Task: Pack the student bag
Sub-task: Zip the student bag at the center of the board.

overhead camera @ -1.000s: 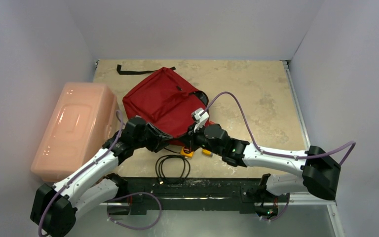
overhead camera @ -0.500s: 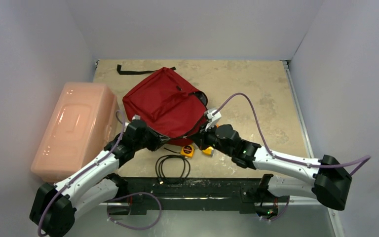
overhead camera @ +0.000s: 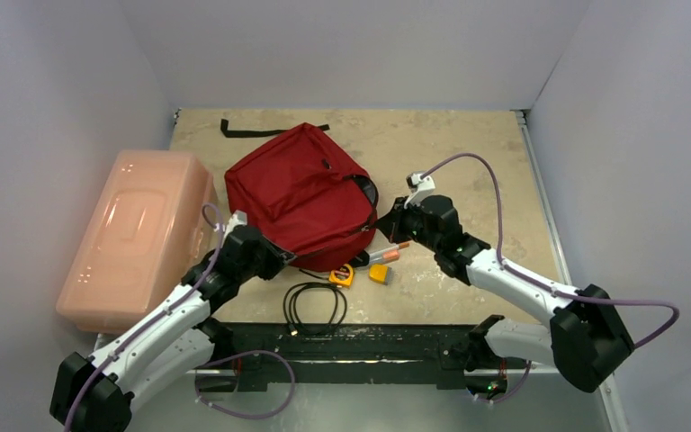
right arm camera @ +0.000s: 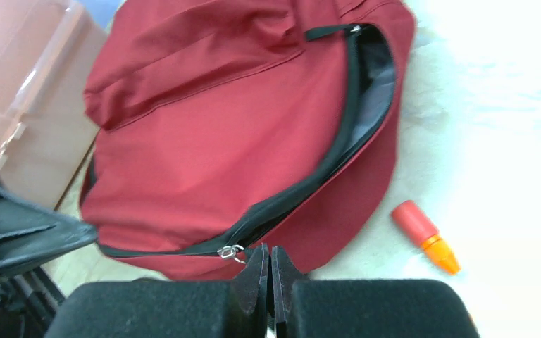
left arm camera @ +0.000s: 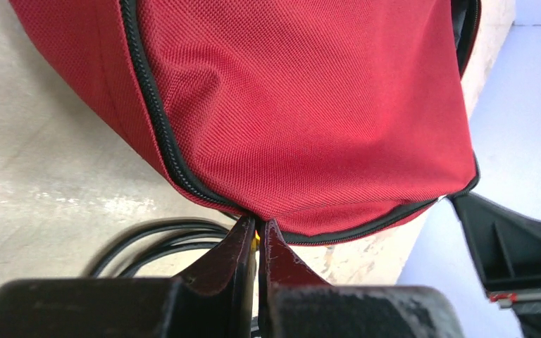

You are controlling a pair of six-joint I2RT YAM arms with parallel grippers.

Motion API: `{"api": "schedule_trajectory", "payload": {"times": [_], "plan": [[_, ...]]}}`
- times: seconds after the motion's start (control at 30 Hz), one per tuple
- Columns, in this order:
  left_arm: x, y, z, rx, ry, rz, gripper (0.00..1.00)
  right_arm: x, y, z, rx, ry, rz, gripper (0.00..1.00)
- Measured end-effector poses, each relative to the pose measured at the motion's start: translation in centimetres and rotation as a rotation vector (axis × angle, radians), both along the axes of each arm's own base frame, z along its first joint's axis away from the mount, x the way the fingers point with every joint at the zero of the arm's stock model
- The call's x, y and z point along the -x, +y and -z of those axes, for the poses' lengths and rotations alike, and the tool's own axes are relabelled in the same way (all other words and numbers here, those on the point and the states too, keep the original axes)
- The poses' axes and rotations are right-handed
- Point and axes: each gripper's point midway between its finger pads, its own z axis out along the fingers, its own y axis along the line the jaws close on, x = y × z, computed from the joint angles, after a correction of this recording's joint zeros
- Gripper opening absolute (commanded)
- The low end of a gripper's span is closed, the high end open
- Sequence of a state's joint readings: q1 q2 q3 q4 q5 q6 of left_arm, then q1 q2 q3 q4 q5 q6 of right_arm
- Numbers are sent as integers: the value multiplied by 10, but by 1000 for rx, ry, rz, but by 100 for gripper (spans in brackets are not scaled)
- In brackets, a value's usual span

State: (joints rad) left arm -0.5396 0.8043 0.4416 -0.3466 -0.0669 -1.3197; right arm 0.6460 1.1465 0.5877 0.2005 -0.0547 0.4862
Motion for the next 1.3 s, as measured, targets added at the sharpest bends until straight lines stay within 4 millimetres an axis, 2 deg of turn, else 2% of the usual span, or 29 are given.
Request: {"api": "schedule_trajectory", "payload": {"times": [0.07,0.17,0.23,0.27,0.37,0.47,0.6,0.7,0.77,0.83,0.97,1.1,1.17,1.23,1.3], "plan": [[2,5,2,-43,-16,19,0,-11,-6,4,3,12,-3,0],[5,7,4,-118,-52,102,32,-12,-3,0,-7,1,-44,0],[9,5,5,-168,-83,198,59,-9,3,-8,-22,-18,-88,0],[11,3,4,-182,-103,249,69,-8,5,-10,-26,-26,-104,0],[17,-11,-10,-200,-194,422,80,-5,9,-13,-32,-35,-146,0],[18,-32,-41,-217,-309,559,80,0,12,-16,-40,-34,-178,0],[12,-80,-95,-270,-518,712,69,6,14,-25,-62,-21,-197,0],[5,-116,-114,-334,-652,791,64,9,14,-38,-93,-21,-196,0],[-2,-133,-109,-395,-694,824,59,11,15,-45,-110,-27,-194,0],[-13,-140,-94,-464,-700,831,54,11,15,-49,-121,-28,-192,0],[-34,-139,-75,-569,-713,790,43,12,15,-49,-128,-12,-187,0],[-45,-139,-72,-611,-733,758,37,13,15,-48,-132,9,-182,0],[-49,-139,-71,-623,-740,744,39,12,16,-51,-137,12,-178,0],[-50,-140,-69,-628,-740,745,48,12,16,-53,-140,15,-174,0],[-49,-140,-66,-629,-739,754,51,11,16,-55,-143,20,-171,0]]}}
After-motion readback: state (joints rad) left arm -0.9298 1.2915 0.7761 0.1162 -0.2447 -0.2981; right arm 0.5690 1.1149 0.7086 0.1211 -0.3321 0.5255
